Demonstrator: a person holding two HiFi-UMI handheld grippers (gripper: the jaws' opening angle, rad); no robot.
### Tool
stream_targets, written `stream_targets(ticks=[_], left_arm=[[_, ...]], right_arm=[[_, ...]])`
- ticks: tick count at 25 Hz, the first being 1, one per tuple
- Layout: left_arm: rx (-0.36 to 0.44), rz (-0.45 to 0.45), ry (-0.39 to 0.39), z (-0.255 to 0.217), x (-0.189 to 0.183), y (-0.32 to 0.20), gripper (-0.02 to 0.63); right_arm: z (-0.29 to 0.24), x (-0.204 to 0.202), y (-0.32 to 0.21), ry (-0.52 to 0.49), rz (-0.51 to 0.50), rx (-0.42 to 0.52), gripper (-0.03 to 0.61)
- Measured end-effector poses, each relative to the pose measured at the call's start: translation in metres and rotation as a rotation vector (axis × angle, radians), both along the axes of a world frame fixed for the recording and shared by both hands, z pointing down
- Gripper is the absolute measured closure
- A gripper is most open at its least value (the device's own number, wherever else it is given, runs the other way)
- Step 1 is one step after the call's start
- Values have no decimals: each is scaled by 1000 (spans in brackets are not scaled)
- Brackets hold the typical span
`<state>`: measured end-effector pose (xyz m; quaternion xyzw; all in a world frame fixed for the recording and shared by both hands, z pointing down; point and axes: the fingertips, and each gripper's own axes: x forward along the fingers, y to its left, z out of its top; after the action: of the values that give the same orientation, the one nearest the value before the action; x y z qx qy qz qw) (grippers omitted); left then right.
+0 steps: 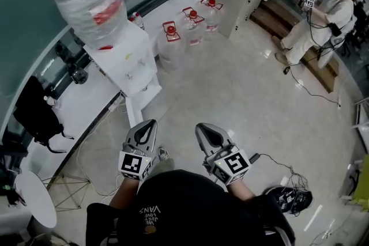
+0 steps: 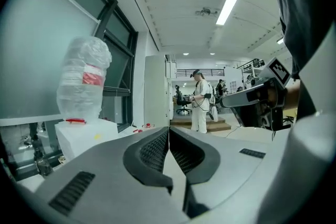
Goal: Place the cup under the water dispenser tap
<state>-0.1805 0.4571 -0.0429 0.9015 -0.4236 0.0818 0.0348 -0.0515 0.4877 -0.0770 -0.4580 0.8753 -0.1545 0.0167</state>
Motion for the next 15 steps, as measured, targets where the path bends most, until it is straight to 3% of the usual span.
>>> stream_targets(ticks=[10,15], left_arm=[[-38,108,21,21,-56,-99,594],[-34,116,15,40,-69,-133,594]], right_arm=[[25,-41,-92,-25,164,-65,534],[31,-57,-124,-29,162,-75,532]])
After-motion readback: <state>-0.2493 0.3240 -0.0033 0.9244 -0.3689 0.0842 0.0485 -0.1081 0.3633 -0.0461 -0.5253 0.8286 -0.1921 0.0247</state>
